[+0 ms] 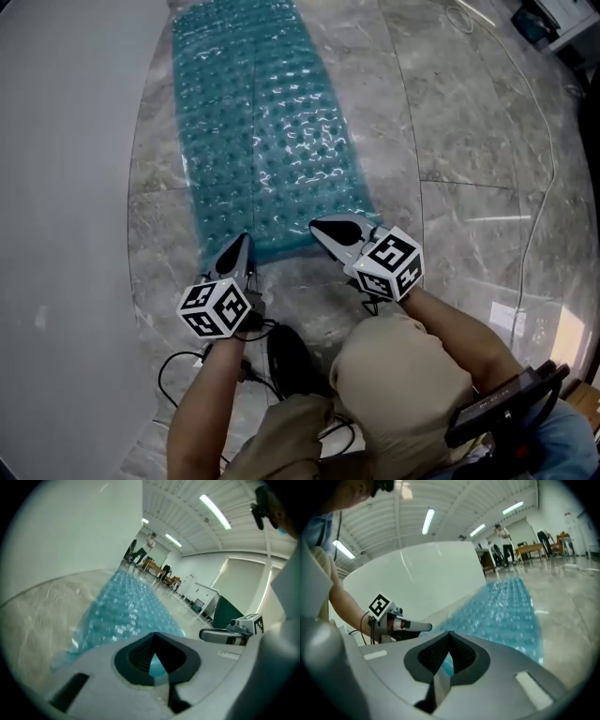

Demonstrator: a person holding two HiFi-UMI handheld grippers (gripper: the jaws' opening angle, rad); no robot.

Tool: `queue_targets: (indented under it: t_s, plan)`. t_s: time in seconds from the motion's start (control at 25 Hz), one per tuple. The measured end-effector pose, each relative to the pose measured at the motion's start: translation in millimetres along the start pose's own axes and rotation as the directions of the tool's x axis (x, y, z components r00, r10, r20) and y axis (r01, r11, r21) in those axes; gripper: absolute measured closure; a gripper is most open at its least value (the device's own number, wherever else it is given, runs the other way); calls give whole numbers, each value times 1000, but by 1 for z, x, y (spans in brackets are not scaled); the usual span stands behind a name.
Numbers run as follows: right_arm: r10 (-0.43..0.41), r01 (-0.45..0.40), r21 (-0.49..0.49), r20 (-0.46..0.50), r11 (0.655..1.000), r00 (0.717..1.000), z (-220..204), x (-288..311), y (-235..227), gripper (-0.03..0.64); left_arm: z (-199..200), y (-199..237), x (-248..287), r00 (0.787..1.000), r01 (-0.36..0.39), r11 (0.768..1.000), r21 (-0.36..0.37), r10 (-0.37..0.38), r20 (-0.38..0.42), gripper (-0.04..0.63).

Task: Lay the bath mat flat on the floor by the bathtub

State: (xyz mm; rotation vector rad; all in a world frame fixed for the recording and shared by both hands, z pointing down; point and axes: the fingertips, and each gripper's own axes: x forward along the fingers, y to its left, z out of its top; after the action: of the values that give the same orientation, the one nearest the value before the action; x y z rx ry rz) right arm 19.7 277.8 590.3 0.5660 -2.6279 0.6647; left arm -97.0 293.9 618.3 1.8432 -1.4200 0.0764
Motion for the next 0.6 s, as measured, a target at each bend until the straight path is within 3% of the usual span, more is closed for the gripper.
queue_targets:
  t_s: [0.08, 0.12, 0.2, 0.28, 0.32, 0.6]
  plan:
    - [14, -4, -84, 125, 996, 992, 52, -6, 11, 609, 55, -22, -14, 987, -34, 988, 151, 9, 162, 588]
    - [18, 4, -127, 172, 992, 985, 77, -8, 15, 609, 83, -36, -21, 969, -69, 968, 243, 6, 248, 588]
    - [41, 14, -211, 254, 977, 966, 124, -16, 26, 609, 133, -71, -34, 921, -143, 902, 407, -29, 388, 586]
    - [67, 36, -297, 330, 954, 942, 168, -28, 41, 609, 169, -109, -47, 877, -182, 849, 496, -89, 473, 581]
    - [72, 57, -334, 361, 941, 930, 186, -35, 50, 609, 181, -125, -54, 858, -186, 839, 512, -116, 501, 581]
    - [111, 151, -431, 524, 890, 844, 275, -65, 102, 610, 221, -183, -90, 751, -142, 876, 461, -208, 627, 578]
